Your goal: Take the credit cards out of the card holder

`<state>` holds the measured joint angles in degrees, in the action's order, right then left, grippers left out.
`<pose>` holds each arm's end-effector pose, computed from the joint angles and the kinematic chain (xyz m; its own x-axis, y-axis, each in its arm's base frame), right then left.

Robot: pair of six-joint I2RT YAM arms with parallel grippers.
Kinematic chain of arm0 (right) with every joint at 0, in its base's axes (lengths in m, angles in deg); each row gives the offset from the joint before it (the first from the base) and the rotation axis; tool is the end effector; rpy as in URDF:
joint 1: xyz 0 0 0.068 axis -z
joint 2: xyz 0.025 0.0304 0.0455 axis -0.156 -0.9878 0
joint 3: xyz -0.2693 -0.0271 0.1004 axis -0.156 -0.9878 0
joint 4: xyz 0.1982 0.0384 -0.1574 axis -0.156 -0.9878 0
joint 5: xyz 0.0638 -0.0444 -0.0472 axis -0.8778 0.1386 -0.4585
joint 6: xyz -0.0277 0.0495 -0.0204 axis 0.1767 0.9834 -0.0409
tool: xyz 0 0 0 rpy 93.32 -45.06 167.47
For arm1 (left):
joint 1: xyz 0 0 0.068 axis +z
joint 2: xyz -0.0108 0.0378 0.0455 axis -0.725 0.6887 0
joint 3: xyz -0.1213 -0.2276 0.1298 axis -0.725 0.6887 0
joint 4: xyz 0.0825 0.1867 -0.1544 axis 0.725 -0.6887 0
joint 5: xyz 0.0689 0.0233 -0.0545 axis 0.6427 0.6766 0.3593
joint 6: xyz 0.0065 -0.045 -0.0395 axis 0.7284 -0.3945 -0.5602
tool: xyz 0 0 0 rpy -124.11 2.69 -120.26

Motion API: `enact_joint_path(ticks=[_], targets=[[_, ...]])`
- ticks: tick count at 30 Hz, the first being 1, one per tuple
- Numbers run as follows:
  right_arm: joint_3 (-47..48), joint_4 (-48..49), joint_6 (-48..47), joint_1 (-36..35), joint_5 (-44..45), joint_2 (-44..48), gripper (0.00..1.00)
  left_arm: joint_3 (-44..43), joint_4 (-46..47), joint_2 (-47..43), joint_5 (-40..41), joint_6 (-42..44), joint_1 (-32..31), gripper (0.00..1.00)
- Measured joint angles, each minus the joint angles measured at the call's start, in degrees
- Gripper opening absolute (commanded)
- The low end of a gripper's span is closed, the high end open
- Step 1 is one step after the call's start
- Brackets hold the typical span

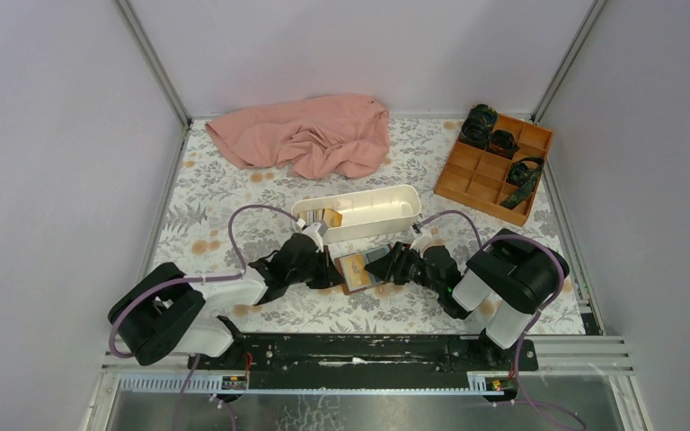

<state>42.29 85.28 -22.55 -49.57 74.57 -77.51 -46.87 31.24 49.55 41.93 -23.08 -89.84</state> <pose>0.1760 0.1639 0.1270 -0.7178 0.3668 -0.5918 -0.3875 0.4956 0.7773 0.1626 -0.1656 0.1474 -0.8873 -0.1249 -0.4439 0.2109 0.7460 -0.6317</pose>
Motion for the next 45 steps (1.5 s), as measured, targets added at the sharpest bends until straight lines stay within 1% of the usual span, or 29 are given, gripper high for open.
enact_joint_path(ticks=[9,12,18,25,30,39,45], targets=[[0.17,1.16,0.17,0.0,-0.46,-1.07,0.53,0.0,1.99,-2.49,-1.55,-0.17,0.0,0.0],[0.35,1.81,0.48,0.0,-0.85,-1.75,0.53,0.0,3.15,-1.29,-1.75,-0.17,0.0,0.0],[0.59,4.22,1.03,0.0,-1.97,-3.8,0.53,0.02,5.35,4.26,-1.68,-0.15,0.0,0.0],[0.7,5.2,0.98,0.0,-3.04,-4.59,0.52,0.72,7.21,4.79,-1.38,-0.15,0.07,0.0],[1.62,1.62,-0.52,0.0,-3.82,-2.93,0.52,1.16,8.81,5.33,-1.36,-0.15,0.07,0.0],[2.25,-2.97,-2.97,0.48,-4.2,-0.11,0.52,1.16,14.49,8.83,-2.49,-0.46,0.33,0.0],[2.25,-9.7,-4.5,0.5,-4.46,5.16,0.51,1.16,15.41,9.31,-2.56,-0.61,0.33,0.0]])
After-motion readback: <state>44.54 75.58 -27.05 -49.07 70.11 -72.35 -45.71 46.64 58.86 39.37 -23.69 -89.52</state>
